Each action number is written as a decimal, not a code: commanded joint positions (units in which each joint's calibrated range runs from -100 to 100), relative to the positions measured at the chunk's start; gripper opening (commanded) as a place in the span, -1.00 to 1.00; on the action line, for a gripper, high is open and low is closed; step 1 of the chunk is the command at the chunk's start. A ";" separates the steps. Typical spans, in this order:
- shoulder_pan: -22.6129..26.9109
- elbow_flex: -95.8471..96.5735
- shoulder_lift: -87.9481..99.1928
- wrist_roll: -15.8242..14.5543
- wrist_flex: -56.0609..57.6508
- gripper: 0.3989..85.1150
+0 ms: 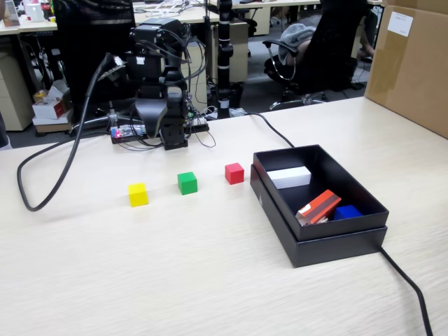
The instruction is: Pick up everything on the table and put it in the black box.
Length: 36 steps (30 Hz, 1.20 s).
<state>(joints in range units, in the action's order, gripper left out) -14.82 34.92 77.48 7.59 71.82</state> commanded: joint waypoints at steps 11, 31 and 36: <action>-2.10 -18.23 -34.04 0.68 -8.45 0.12; -2.05 -21.86 -57.11 1.47 -15.44 0.12; -1.66 -21.86 -58.94 1.76 -15.53 0.11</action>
<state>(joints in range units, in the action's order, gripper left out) -16.63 16.57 18.32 9.11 56.79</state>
